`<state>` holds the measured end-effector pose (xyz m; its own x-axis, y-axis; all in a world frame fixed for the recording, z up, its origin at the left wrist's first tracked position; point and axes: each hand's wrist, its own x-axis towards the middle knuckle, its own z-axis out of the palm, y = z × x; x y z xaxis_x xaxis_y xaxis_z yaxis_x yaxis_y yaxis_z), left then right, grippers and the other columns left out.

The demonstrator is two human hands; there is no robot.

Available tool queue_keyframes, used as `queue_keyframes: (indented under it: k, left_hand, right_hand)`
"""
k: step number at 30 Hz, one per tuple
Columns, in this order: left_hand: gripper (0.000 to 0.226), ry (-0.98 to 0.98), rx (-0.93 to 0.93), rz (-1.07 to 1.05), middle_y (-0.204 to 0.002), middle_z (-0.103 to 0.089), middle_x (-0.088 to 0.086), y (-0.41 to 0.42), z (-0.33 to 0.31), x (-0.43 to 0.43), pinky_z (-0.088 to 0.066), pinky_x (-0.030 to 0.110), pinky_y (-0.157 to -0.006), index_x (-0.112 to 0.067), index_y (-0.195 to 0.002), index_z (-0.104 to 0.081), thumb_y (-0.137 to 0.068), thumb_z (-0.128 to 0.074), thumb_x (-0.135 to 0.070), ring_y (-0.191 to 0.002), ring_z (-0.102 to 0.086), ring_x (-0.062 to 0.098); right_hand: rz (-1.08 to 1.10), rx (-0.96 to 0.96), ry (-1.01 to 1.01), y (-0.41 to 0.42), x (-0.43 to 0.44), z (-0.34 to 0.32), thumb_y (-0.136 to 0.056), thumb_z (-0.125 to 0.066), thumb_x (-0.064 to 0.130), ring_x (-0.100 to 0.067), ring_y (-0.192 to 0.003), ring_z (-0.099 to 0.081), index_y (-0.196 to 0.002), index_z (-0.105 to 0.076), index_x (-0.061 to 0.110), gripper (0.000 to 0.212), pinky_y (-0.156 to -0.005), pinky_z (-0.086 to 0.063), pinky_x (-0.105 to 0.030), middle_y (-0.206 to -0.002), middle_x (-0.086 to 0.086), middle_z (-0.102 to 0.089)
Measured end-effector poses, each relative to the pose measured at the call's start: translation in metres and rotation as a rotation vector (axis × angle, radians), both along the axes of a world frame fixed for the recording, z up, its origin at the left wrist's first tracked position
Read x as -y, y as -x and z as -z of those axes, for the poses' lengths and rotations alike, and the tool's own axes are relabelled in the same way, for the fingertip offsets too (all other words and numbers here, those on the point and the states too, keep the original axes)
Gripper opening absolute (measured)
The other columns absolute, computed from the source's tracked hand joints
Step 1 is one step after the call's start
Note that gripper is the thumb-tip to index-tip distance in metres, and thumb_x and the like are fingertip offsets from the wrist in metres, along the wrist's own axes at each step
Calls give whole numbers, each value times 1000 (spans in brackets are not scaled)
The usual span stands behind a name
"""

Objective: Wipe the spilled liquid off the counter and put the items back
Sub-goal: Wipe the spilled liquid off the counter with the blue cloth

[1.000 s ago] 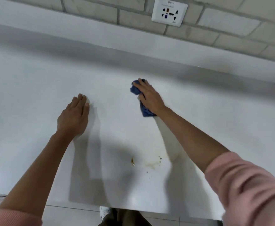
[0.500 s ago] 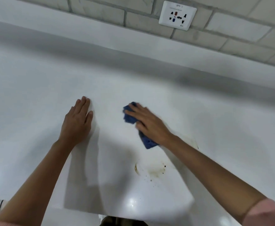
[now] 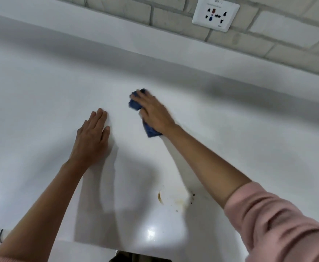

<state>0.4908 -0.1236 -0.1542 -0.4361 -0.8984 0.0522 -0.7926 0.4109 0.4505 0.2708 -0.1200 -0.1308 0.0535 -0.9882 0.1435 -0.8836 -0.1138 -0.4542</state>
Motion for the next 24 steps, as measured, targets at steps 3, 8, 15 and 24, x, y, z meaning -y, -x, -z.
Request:
queue_keyframes:
  k: [3,8,15,24]
  left_hand:
    - [48,3,-27,-9,-156,-23,8,0,1,0,-19,43,-115,-9,-147,-28,-99,-33,-18,-145,-19,25]
    - [48,-16,-39,-11,-156,-22,7,0,0,2,-18,42,-115,-10,-147,-27,-100,-31,-18,-145,-18,25]
    - [50,-11,-40,-27,-157,-19,8,3,-4,-8,-13,41,-118,-7,-147,-25,-100,-31,-23,-146,-15,25]
    - [38,88,-127,-155,-140,-48,17,19,-7,-10,-34,48,-106,-1,-132,-48,-98,-39,-16,-128,-43,38]
  right_hand:
    - [-179,83,-37,-24,-41,-2,-87,-46,-5,-26,-143,-24,-137,-47,10,52,-115,-9,-19,-150,-10,-37]
    - [-307,195,-175,-31,-104,-9,-83,-45,-7,-14,-142,-27,-130,-56,19,55,-111,-29,-26,-147,2,-44]
    - [-37,352,-88,43,-129,-43,-82,-41,-8,-10,-132,-43,-122,-62,16,52,-112,-32,-25,-139,0,-52]
    - [605,-129,-37,124,-85,6,-97,-38,10,-37,-143,-12,-146,-31,19,50,-117,-16,-43,-156,-19,-13]
